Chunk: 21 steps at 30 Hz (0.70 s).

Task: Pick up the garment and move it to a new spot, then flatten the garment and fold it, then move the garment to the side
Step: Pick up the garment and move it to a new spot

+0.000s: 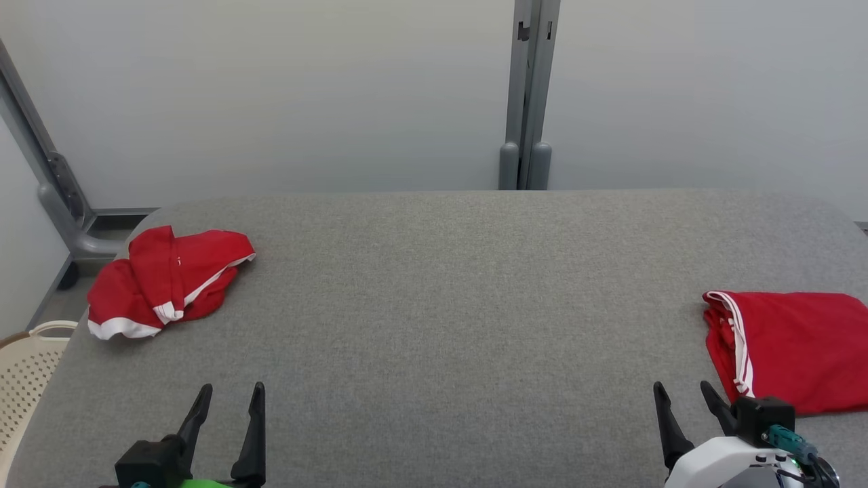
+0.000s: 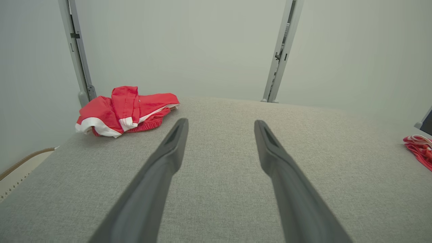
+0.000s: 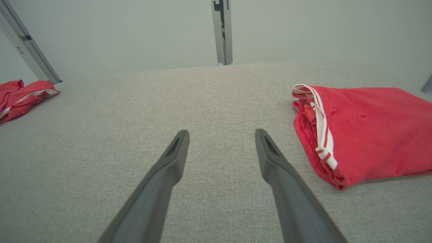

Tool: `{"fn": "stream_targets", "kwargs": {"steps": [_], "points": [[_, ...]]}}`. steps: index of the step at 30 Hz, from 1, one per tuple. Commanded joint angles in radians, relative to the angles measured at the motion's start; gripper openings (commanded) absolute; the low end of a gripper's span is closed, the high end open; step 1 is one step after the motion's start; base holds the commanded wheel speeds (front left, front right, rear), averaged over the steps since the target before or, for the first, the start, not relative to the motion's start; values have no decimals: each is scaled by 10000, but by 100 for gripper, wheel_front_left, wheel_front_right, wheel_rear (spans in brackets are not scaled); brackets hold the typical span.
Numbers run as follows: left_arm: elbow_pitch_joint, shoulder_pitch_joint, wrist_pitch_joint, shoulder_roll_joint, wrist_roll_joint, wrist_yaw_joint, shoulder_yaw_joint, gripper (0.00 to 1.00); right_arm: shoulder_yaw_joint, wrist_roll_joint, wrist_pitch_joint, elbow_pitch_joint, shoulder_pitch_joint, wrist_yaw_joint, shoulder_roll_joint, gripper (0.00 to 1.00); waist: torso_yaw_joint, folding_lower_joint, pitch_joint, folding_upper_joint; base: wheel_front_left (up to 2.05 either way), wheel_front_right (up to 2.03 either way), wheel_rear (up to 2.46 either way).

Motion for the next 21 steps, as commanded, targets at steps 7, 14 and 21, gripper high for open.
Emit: {"fn": "stream_targets", "kwargs": {"steps": [7,14,21], "points": [[136,149,-38,-189,254,-158,285,100,80,45,-81,64,108,-10,-19,100,22,0,56,0,0,0,0],[372,53,-39,-233,323,-199,388,100,102,60,-110,70,159,-10,-18,100,235,0,60,0,0,0,0],[548,-94,23,-117,378,-137,330,100,248,252,-112,167,221,-10,-18,100,923,0,59,0,0,0,0]]}}
